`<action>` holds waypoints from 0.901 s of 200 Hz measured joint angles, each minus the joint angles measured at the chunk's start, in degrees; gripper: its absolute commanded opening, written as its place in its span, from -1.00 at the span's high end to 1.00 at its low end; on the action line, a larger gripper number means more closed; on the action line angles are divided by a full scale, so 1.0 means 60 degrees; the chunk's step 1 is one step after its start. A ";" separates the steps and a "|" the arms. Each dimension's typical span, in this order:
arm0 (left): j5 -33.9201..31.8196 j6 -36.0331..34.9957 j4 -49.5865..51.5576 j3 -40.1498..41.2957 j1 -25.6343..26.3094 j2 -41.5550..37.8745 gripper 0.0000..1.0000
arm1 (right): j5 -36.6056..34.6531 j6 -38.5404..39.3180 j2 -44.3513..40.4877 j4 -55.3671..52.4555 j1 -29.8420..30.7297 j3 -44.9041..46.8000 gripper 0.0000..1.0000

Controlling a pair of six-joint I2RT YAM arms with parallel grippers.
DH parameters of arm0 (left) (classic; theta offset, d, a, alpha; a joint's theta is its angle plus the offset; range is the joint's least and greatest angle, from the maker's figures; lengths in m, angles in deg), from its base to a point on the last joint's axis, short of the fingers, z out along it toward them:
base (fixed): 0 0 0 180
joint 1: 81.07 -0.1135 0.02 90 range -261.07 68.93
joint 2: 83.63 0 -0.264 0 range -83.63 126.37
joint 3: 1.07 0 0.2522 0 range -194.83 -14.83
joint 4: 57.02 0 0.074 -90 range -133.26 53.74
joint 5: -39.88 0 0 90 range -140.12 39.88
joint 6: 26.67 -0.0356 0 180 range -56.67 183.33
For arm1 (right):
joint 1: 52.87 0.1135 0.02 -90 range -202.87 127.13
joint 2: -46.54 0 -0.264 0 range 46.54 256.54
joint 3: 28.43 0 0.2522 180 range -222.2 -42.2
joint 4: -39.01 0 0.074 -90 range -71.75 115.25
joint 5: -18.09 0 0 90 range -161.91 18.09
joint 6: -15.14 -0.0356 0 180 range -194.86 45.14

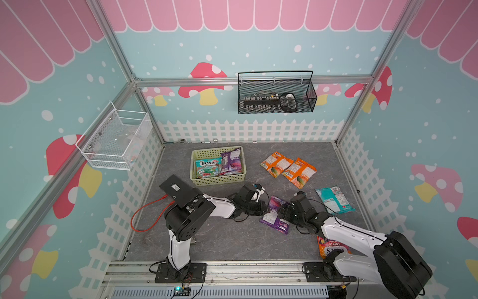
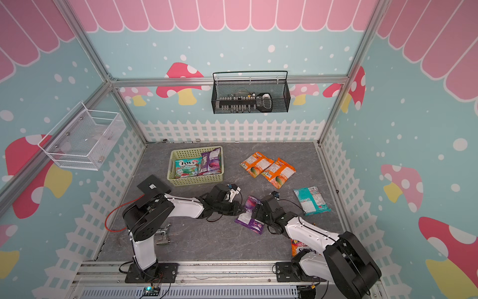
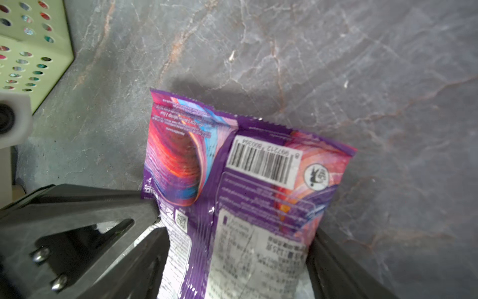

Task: Put the candies in the basket
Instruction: Pick up the candy at the center of the board.

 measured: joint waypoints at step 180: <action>-0.1606 0.0153 0.4331 -0.1614 -0.1792 -0.3803 1.00 | -0.2550 0.4615 0.0863 0.0474 0.0000 -0.3748 -0.97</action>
